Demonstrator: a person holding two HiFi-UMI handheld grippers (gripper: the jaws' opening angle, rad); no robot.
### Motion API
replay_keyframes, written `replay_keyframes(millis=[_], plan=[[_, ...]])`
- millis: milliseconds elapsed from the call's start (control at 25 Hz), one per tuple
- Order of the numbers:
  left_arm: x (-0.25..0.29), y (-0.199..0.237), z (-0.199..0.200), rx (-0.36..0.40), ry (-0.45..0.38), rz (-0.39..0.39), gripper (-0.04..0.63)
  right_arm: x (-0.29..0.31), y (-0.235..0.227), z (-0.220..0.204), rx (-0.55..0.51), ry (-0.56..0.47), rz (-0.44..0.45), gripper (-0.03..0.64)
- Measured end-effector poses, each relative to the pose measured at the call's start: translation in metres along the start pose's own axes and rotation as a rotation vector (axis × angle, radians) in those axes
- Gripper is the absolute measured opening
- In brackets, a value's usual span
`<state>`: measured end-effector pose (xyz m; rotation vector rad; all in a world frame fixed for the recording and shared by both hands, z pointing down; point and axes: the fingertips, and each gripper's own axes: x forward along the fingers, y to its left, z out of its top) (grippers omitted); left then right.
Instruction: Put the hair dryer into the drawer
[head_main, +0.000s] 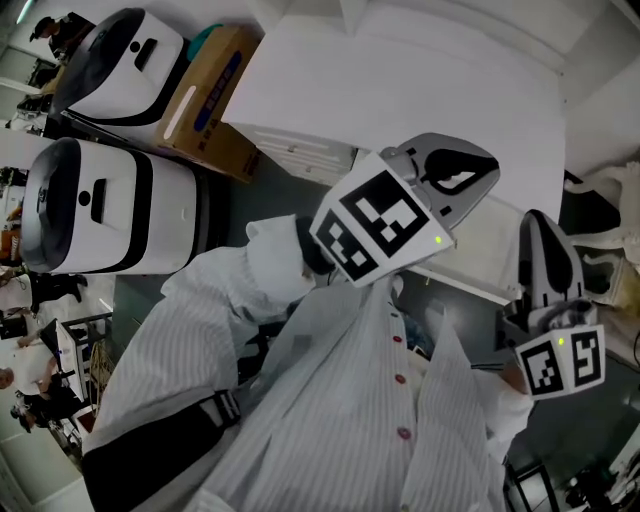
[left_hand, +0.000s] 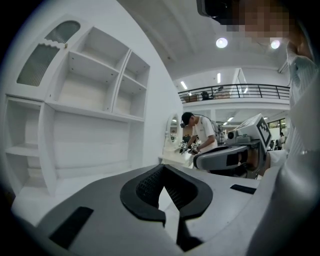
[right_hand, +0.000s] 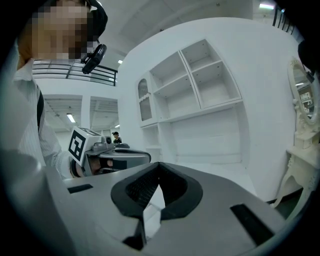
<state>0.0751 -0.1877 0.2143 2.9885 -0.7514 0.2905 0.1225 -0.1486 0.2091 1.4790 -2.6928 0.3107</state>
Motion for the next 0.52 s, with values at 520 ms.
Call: replay_keyframes(millis=[520], plan=[[0.005,-0.001,-0.016,0.011,0.057,-0.034,0.009,0.002,0.001,-0.009,0.003,0.025,-0.006,0.011]])
